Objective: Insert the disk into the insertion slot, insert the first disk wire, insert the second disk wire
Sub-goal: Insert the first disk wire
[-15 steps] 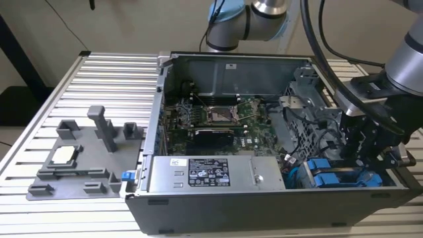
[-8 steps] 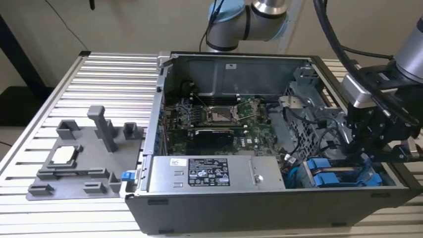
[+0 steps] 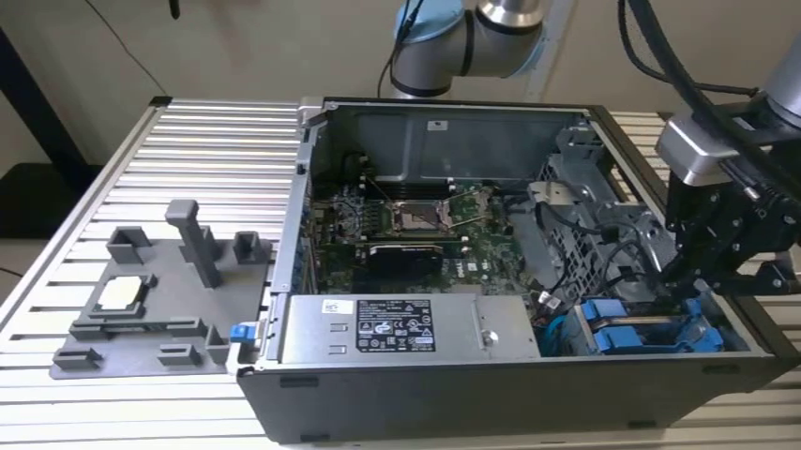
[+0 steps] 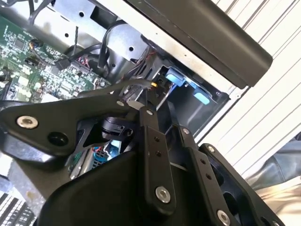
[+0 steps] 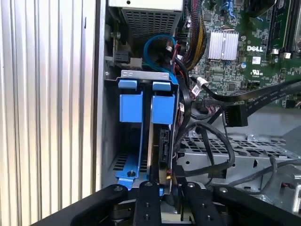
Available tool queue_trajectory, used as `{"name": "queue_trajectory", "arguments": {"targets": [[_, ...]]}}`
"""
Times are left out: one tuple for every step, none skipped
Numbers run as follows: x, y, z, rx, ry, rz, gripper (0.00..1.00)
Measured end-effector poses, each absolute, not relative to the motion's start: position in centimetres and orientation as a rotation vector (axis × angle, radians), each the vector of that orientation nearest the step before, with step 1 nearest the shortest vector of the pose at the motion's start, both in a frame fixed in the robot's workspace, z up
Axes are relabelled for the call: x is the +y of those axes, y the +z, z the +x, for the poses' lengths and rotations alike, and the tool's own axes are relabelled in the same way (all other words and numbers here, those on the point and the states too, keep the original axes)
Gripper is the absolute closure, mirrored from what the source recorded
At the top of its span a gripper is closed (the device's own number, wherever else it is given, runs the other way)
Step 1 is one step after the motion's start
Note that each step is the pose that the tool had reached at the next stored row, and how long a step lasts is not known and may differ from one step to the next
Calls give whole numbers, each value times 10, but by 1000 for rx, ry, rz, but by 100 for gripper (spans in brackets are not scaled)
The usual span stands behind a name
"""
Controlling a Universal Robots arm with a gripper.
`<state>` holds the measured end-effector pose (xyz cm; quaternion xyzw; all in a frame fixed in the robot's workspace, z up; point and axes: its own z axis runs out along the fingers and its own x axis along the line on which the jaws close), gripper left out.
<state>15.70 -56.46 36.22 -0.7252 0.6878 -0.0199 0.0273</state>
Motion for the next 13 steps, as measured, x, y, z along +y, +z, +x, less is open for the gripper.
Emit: {"name": "queue_trajectory", "arguments": {"targets": [[-565, 367, 157, 2124, -62, -2239, 74], [-565, 371, 157, 2124, -62, -2239, 74], [-565, 376, 157, 2124, -62, -2239, 74], [-565, 380, 157, 2124, -62, -2239, 74], [-565, 385, 157, 2124, -62, -2239, 74], [-565, 390, 157, 2124, -62, -2239, 74], [-565, 393, 157, 2124, -62, -2239, 74], [-565, 397, 157, 2124, -62, -2239, 74], [-565, 399, 157, 2124, -62, -2239, 74], [-565, 400, 157, 2124, -61, -2239, 74], [-565, 400, 157, 2124, -61, -2239, 74], [-565, 400, 157, 2124, -61, -2239, 74], [-565, 400, 157, 2124, -61, -2239, 74]]}}
